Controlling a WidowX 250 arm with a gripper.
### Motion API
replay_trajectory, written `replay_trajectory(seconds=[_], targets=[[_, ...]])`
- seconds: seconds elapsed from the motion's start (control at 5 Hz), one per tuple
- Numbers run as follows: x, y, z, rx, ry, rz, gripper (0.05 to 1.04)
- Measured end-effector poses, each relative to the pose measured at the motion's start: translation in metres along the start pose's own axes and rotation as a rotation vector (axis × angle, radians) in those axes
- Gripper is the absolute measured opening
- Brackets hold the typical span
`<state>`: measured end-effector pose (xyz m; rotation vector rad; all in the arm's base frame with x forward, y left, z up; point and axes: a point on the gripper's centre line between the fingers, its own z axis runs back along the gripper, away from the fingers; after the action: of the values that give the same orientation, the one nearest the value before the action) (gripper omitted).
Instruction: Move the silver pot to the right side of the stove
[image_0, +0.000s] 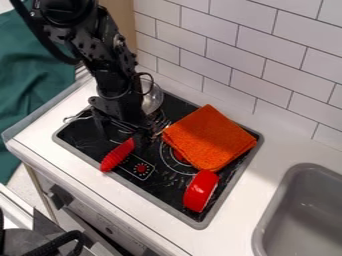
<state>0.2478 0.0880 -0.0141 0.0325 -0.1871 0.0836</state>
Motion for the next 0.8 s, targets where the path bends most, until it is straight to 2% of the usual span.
replay_trajectory(seconds=[0.2,0.4,0.6,0.8], targets=[[-0.005,-0.002,-0.005,-0.010,0.019,0.004,1.001],[-0.003,-0.008,-0.007,-0.041,-0.033,0.001,1.001],[0.011,-0.010,0.018,-0.040,-0.158,-0.007,1.001],[0.025,-0.011,0.039,-0.048,-0.231,-0.011,1.001]])
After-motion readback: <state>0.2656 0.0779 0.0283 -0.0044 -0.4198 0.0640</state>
